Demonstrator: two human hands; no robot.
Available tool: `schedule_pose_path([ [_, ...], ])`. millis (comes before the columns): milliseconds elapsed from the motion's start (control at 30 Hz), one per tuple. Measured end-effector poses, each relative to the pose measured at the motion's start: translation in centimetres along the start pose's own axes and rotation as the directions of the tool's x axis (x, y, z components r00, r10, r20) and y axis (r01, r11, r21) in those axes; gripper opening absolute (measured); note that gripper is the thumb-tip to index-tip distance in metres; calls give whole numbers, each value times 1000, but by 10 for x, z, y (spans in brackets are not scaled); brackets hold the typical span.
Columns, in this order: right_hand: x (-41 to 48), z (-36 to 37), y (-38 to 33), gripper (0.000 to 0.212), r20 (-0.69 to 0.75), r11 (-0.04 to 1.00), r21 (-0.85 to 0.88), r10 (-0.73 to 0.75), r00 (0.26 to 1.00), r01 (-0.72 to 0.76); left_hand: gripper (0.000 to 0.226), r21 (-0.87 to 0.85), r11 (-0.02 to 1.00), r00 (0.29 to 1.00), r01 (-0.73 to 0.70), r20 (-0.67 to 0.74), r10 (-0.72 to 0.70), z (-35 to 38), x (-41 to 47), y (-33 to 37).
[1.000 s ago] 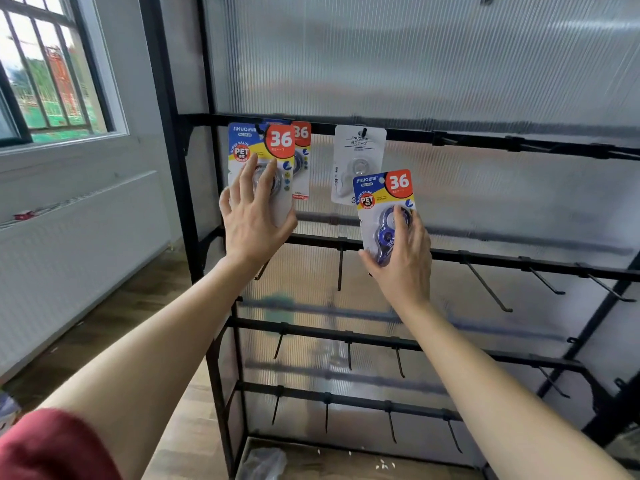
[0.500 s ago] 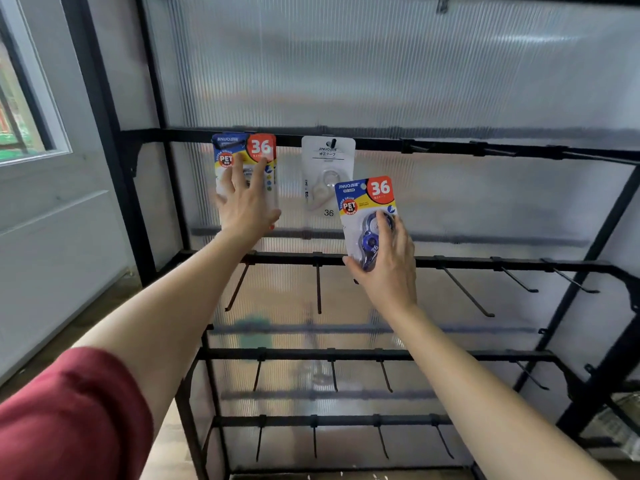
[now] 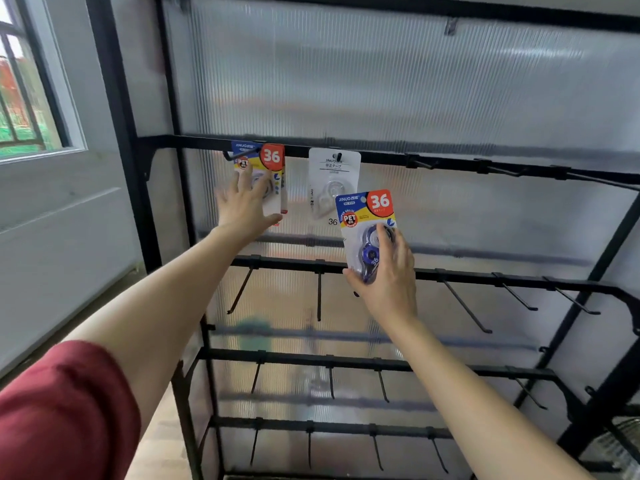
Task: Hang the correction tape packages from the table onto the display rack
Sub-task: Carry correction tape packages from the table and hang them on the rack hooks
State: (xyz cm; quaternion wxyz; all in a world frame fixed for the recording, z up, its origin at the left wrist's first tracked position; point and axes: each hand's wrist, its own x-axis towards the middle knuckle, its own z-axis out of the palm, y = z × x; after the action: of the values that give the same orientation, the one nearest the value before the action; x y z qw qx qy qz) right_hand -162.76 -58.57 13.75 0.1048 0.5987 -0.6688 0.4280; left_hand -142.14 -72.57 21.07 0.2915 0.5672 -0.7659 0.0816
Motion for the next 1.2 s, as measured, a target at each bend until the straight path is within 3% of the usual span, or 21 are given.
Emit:
schedule_pose_path([
  [333, -18, -1, -44, 86, 5, 991, 105, -85, 996, 84, 74, -11, 991, 985, 136, -110, -136, -16, -92, -49],
  [700, -18, 16, -129, 87, -57, 962, 107, -247, 967, 252, 70, 6, 995, 984, 97, -150, -95, -47, -100, -95],
  [967, -15, 44, -175, 86, -154, 978, 95, -170, 973, 186, 72, -27, 999, 991, -20, -131, 16, -49, -77, -124],
  [1200, -13, 61, -181, 87, -167, 993, -43, -114, 979, 108, 73, -82, 993, 990, -84, -123, 74, -37, -72, -130],
])
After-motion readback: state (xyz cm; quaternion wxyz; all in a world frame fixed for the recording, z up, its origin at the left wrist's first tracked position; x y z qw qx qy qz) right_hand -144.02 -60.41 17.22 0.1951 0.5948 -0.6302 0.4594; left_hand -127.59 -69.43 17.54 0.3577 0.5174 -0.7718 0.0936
